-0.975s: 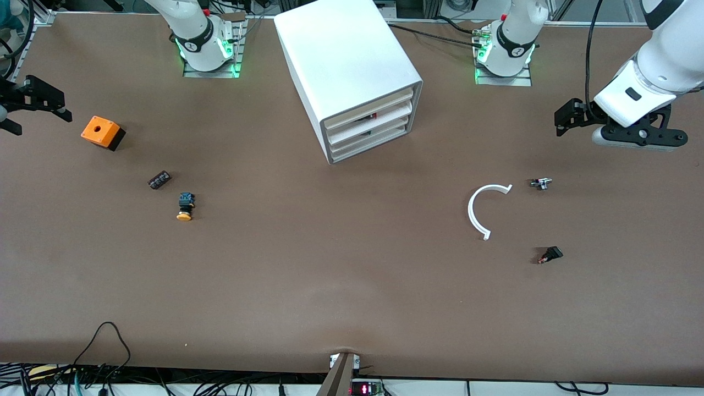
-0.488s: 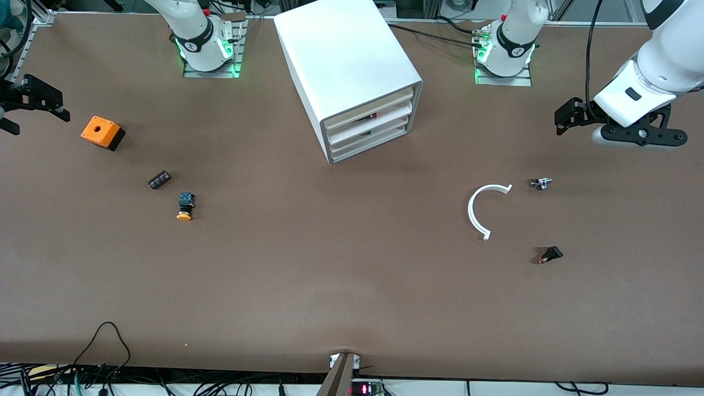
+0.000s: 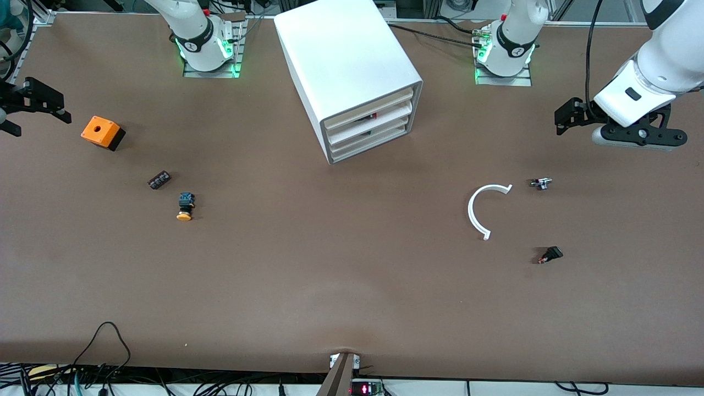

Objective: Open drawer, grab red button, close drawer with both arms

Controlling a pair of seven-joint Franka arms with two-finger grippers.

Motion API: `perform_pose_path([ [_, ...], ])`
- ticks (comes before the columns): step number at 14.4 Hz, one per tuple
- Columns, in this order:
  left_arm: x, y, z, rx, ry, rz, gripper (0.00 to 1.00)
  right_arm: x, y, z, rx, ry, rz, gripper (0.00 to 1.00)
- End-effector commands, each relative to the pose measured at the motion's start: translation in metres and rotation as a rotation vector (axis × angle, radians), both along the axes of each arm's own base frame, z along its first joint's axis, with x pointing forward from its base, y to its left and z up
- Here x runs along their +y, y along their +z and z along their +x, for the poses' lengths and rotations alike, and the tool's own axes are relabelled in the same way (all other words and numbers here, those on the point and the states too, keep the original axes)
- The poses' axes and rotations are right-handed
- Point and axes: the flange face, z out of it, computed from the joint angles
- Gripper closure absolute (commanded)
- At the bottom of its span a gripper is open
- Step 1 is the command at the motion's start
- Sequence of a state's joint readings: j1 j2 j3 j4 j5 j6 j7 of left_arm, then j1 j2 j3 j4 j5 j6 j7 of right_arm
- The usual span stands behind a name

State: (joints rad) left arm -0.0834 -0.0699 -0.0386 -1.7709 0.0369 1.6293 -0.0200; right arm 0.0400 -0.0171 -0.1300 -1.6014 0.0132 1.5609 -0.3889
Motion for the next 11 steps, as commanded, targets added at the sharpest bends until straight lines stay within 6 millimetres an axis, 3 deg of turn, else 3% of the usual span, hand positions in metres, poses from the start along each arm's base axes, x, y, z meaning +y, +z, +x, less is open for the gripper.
perform_pose_path([
  [1,-0.002,0.008,0.002,0.001,-0.011,0.018,0.00,-0.001,0.004,0.004,-0.009,-0.001,-0.008,0.00],
  [4,-0.003,0.010,0.002,-0.002,-0.014,0.016,0.00,-0.001,-0.002,0.009,-0.006,-0.012,-0.006,0.00],
  [9,-0.014,0.015,-0.001,0.026,-0.023,0.005,0.00,0.003,-0.042,0.028,0.063,-0.010,0.020,0.00],
  [11,-0.017,0.015,-0.003,0.041,-0.034,-0.021,0.00,0.021,-0.063,0.040,0.088,0.033,0.016,0.00],
])
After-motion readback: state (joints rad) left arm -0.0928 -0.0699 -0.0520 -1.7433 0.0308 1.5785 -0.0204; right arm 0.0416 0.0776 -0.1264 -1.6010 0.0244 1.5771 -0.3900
